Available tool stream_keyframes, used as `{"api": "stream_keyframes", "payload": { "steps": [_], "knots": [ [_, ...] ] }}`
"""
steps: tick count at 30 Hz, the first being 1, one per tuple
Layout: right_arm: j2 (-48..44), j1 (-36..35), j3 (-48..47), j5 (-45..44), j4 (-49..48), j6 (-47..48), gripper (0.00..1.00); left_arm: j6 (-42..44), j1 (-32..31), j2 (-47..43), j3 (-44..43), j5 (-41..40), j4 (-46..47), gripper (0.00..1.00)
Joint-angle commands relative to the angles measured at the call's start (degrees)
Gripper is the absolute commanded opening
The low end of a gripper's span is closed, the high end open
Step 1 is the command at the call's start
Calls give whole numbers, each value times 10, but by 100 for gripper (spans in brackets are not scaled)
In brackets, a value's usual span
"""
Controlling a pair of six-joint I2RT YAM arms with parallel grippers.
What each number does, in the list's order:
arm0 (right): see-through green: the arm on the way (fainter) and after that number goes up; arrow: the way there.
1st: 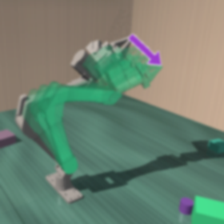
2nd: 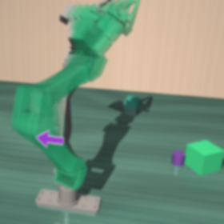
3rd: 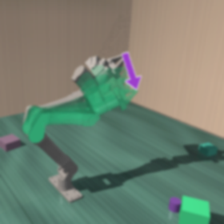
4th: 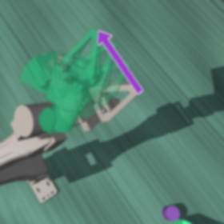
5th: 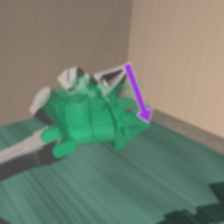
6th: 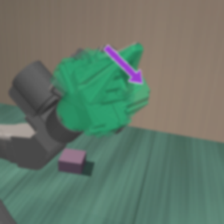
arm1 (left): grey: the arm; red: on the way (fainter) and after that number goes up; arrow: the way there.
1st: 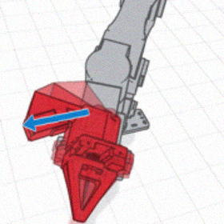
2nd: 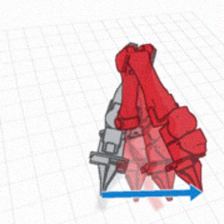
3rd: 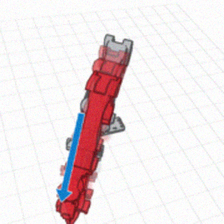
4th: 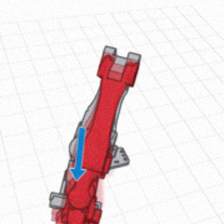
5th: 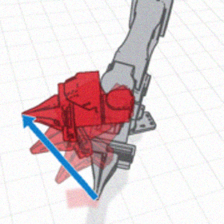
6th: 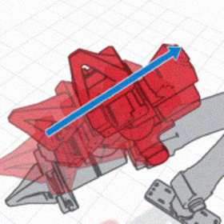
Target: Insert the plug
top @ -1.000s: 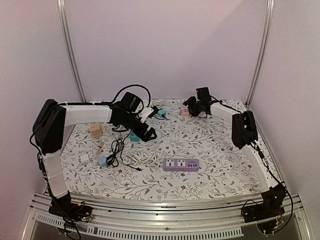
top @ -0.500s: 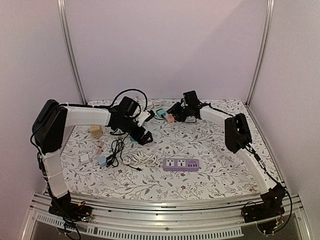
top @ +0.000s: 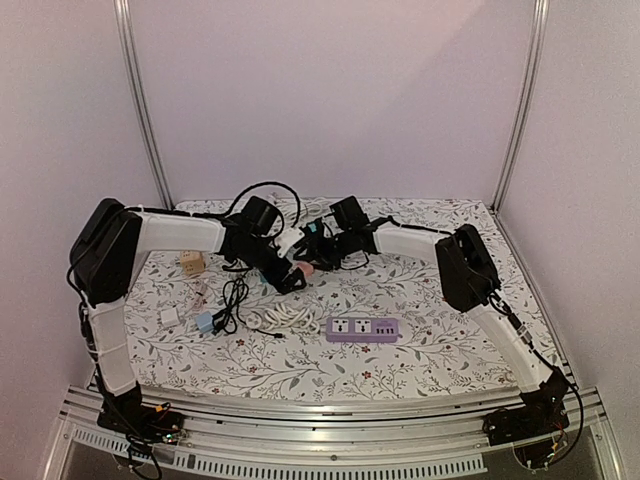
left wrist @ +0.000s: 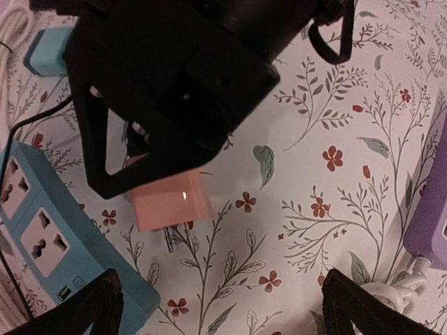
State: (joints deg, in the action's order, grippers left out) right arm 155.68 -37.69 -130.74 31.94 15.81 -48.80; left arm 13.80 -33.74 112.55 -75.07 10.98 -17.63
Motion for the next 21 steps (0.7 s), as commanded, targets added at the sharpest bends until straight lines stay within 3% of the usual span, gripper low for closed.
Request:
{"api": "stream_keyframes", "payload": {
  "steps": [1, 7, 11, 15, 21],
  "knots": [
    [-37, 1, 47, 26, 75, 44, 44, 18, 6, 49, -57, 9, -16, 99],
    [-145, 53, 141, -12, 56, 56, 55, 28, 9, 111, -141, 8, -51, 99],
    [-237, 83, 209, -36, 41, 69, 60, 32, 11, 143, -182, 18, -117, 92],
    [-287, 95, 255, -61, 45, 94, 62, 25, 11, 170, -226, 32, -162, 75],
    [-313, 99, 279, -69, 44, 108, 63, -1, 11, 178, -237, 34, -186, 69]
  ]
}}
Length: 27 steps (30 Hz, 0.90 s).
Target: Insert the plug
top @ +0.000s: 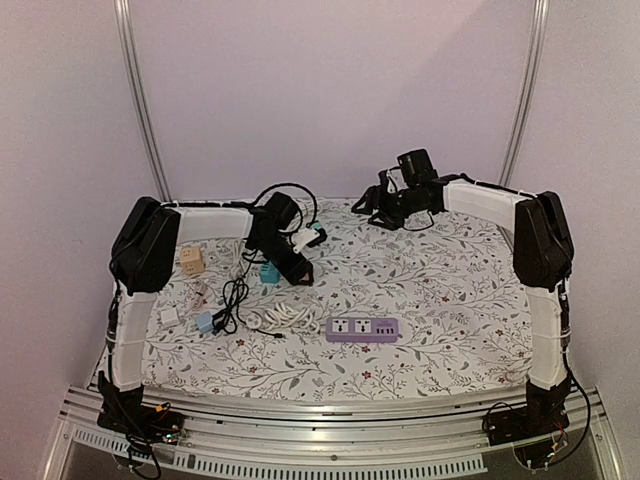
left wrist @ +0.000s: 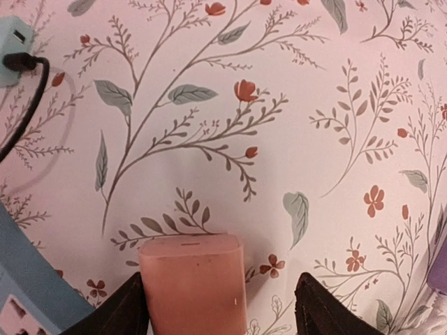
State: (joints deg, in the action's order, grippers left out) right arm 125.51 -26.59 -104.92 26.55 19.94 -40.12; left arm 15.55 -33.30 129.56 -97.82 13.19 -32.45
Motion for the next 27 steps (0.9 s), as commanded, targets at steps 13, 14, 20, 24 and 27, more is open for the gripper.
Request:
{"api": "stream_keyframes", "payload": {
  "steps": [13, 14, 20, 24, 27],
  "knots": [
    [-21, -12, 29, -6, 11, 22, 63, -5, 6, 2, 27, 12, -6, 11],
    [-25, -12, 34, -7, 13, 26, 63, -5, 6, -7, 37, 21, 8, 3],
    [-75, -12, 80, 60, 24, 75, 61, -3, -10, -138, 156, 99, 154, 0],
    [-139, -23, 131, 103, 34, 120, 63, 7, -55, -239, 257, 100, 275, 0],
    [-197, -48, 151, 102, 63, 164, 68, 22, -87, -271, 283, 80, 314, 0]
  ]
}}
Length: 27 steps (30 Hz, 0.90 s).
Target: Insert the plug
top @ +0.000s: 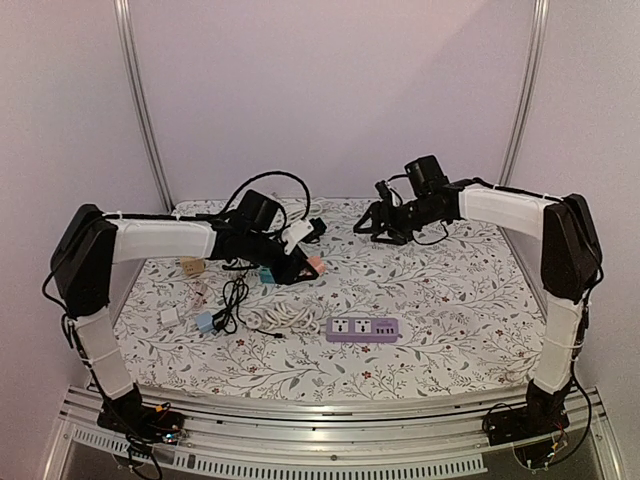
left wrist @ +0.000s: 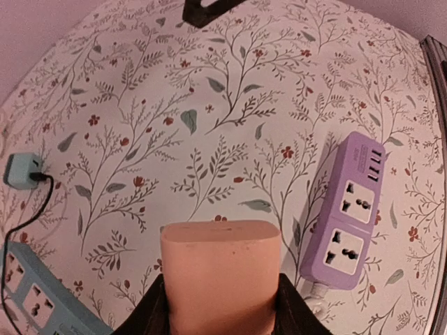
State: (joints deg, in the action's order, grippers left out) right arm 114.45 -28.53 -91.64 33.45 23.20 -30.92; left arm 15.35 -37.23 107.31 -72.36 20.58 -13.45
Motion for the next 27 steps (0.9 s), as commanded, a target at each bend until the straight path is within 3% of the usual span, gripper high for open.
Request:
{"api": "stream_keyframes", "payload": {
  "steps": [1, 4, 8, 17, 24, 27],
  "knots": [
    [-104, -38, 23, 40, 40, 86, 69, 25, -54, -52, 30, 1, 125, 0],
    [-131, -52, 48, 63, 44, 104, 75, 22, -68, -61, 35, -10, 155, 0],
    [-157, -64, 75, 44, 36, 90, 75, 21, -95, -75, 48, -26, 195, 0],
    [-160, -76, 119, 19, 12, 54, 67, 35, -126, -90, 81, -95, 280, 0],
    [-140, -80, 122, 27, -10, 48, 55, 42, -137, -90, 83, -99, 289, 0],
    [-125, -79, 119, 37, -13, 44, 43, 45, -141, -93, 84, -100, 289, 0]
  ]
}}
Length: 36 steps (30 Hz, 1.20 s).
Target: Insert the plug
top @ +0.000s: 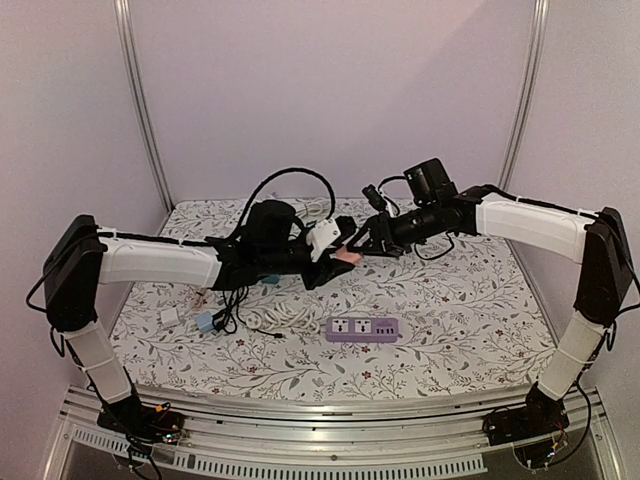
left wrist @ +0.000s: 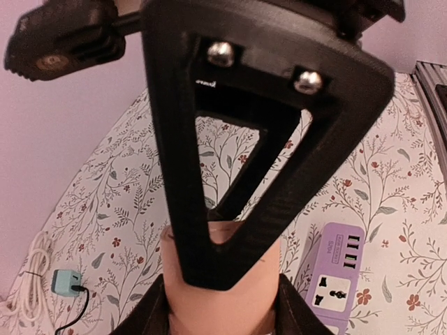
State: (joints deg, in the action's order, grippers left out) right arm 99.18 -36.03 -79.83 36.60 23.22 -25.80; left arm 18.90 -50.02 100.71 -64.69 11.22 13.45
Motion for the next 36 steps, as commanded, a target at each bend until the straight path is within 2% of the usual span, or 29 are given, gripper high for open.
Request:
{"api": "stream_keyframes", "payload": {
  "steps": [1, 6, 9, 12, 13, 14, 15, 16, 21, 25, 30, 36],
  "knots": [
    [32, -5, -1, 11, -13, -7, 38, 11, -14, -27, 7, -9, 20, 0],
    [41, -5, -3, 35, -9, -8, 23, 16, -17, -28, 8, -23, 22, 0],
    [43, -6, -5, 61, -3, -4, 0, 17, -17, -28, 9, -35, 24, 0],
    [38, -6, -8, 63, 15, 7, 0, 23, -18, -26, 8, -43, 22, 3],
    [33, -6, -11, 56, 24, 14, 0, 21, -18, -26, 8, -45, 20, 25],
    [28, -5, -15, 46, 40, 25, 0, 20, -18, -26, 8, -46, 16, 64],
    [21, -5, -21, 31, 62, 38, 0, 17, -18, -29, 9, -46, 10, 94],
    [15, -6, -28, 14, 85, 65, 0, 12, -18, -34, 11, -46, 2, 99],
    [-30, -6, -47, -118, 219, 199, 0, -19, -12, -79, 26, 1, -81, 99],
    [-74, -18, -2, -197, 262, 315, 0, -62, -10, -116, 68, 12, -107, 100],
    [-105, -79, 67, -250, 222, 485, 0, -115, 3, -154, 146, -74, -82, 100],
    [-42, -128, 49, -242, 203, 610, 0, -171, 38, -167, 168, -225, -127, 99]
  ]
}}
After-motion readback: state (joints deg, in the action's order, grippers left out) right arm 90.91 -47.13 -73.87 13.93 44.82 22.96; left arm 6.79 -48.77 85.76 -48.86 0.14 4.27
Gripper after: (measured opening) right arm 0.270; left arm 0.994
